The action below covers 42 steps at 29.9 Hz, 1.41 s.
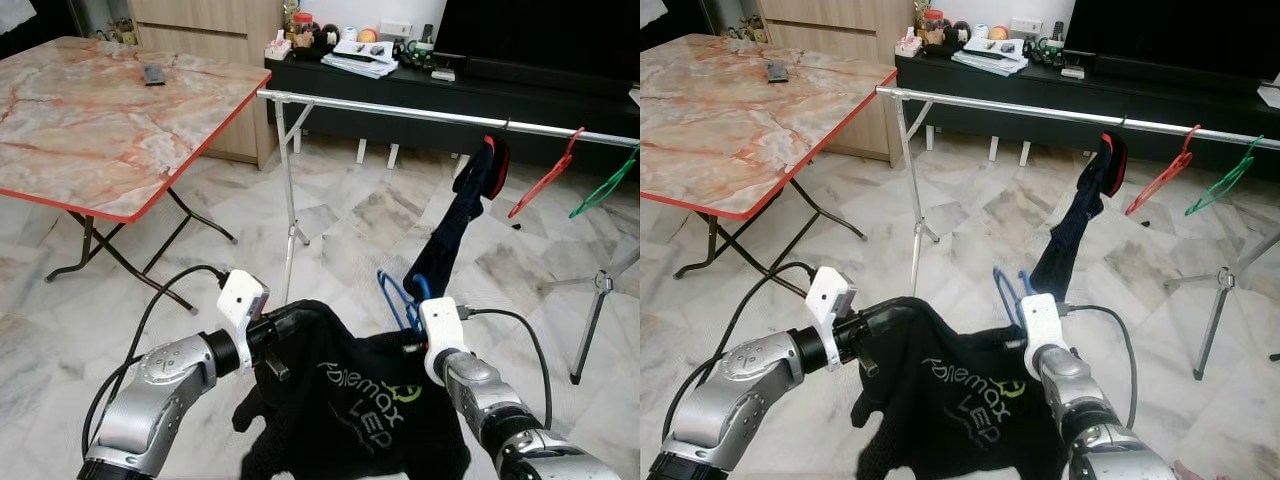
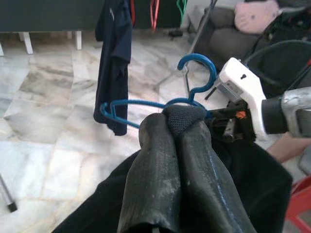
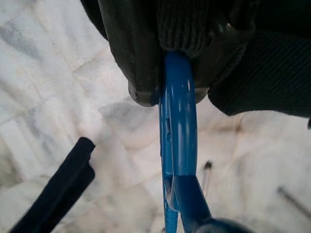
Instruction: Hang hanger
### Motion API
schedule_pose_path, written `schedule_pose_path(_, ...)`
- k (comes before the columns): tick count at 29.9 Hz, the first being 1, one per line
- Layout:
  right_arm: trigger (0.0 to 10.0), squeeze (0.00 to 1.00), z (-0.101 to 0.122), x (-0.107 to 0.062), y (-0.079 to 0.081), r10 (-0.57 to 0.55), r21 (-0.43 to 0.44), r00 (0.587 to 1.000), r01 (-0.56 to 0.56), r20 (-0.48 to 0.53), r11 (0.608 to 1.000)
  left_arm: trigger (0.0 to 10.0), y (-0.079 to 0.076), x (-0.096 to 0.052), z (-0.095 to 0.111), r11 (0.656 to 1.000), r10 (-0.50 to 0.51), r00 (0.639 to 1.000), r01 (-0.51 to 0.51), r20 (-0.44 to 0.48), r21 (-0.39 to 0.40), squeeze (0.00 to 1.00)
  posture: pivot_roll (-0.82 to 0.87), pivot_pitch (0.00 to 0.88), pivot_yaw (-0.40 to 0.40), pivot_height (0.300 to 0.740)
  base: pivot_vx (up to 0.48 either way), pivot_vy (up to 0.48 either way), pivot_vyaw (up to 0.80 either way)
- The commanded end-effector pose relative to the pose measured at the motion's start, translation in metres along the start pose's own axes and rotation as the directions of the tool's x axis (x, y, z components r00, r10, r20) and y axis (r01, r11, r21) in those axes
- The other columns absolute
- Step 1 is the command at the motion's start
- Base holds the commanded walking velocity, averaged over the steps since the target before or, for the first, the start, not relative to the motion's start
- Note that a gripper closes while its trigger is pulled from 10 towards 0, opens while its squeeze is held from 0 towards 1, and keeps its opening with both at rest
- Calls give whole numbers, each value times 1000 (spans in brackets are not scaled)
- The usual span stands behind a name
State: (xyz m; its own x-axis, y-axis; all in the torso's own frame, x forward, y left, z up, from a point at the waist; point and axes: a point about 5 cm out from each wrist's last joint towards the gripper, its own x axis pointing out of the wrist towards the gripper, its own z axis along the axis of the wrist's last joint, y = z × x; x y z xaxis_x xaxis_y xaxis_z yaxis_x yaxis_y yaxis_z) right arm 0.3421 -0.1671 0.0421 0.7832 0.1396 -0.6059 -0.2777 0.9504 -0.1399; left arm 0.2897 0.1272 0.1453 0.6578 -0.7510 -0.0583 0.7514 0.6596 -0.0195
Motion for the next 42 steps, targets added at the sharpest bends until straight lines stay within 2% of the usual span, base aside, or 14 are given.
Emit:
schedule_pose_path(1, 10000, 0, -11, -1, 0, 39, -66, 998, -42, -55, 997, 10000, 0, 0, 1, 999, 10, 1000, -10, 1, 36, 0, 108, 80, -73, 740, 0, 0, 0)
schedule_pose_path(7, 10000, 0, -13, -2, 4, 123, -143, 989, -135, -86, 981, 10000, 1, -1, -2, 999, 21, 1000, -20, -13, 34, 0, 109, 80, -74, 740, 0, 0, 0)
schedule_pose_path(8, 10000, 0, -13, -2, 4, 141, -165, 986, -155, -92, 974, 10000, 0, -2, -5, 1000, 7, 1000, -7, -23, 26, 1000, 109, 79, -75, 740, 0, 0, 0)
schedule_pose_path(14, 10000, 0, -13, -3, 5, 180, -245, 977, -202, -110, 948, 10000, -1, -4, -12, 999, 4, 997, 0, -75, 54, 1000, 106, 79, -75, 740, 0, 0, 0)
schedule_pose_path(21, 10000, 0, -13, -5, 7, 263, -381, 949, -310, -173, 871, 10000, -1, -8, -21, 996, -9, 990, 21, -140, 84, 1000, 107, 75, -80, 740, 0, 0, 0)
schedule_pose_path(26, 10000, 0, -12, -10, 7, 370, -518, 892, -451, -259, 727, 10000, 2, -14, -26, 993, 2, 984, 19, -181, 118, 1000, 108, 75, -87, 740, 0, 0, 0)
schedule_pose_path(27, 10000, 0, -11, -11, 6, 384, -528, 883, -470, -270, 707, 10000, 2, -15, -27, 992, 2, 982, 22, -190, 125, 408, 108, 75, -87, 740, 0, 0, 0)
schedule_pose_path(28, 10000, 0, -8, -12, 4, 393, -555, 875, -484, -283, 677, 10000, 3, -16, -29, 989, 9, 979, 22, -205, 149, 0, 107, 72, -89, 740, 0, 0, 0)
schedule_pose_path(32, 10000, 0, -3, -17, -3, 426, -626, 840, -537, -337, 565, 10000, 3, -19, -37, 984, 20, 970, 24, -242, 178, 0, 106, 70, -91, 740, 0, 0, 0)
schedule_pose_path(33, 10000, 0, 1, -21, -8, 455, -646, 809, -578, -373, 498, 10000, 5, -24, -43, 983, 27, 963, 22, -268, 181, 0, 106, 68, -94, 740, 0, 0, 0)
schedule_pose_path(38, 10000, 0, 5, -27, -13, 477, -671, 773, -617, -419, 411, 10000, 6, -31, -56, 974, 31, 942, 46, -335, 221, 0, 109, 67, -96, 740, 0, 0, 0)
schedule_pose_path(40, 10000, 0, 8, -30, -11, 522, -668, 728, -657, -444, 349, 10000, 6, -37, -72, 946, 30, 897, 117, -441, 302, 0, 108, 66, -97, 740, 0, 0, 0)
schedule_pose_path(41, 10000, 0, 10, -31, -7, 548, -664, 702, -678, -455, 316, 10000, 4, -37, -75, 946, 8, 893, 140, -449, 294, 0, 108, 62, -97, 740, 0, 0, 0)
schedule_pose_path(42, 10000, 0, 10, -31, -7, 548, -664, 702, -678, -455, 316, 10000, 4, -37, -75, 946, 8, 893, 140, -449, 294, 0, 108, 62, -97, 740, 0, 0, 0)
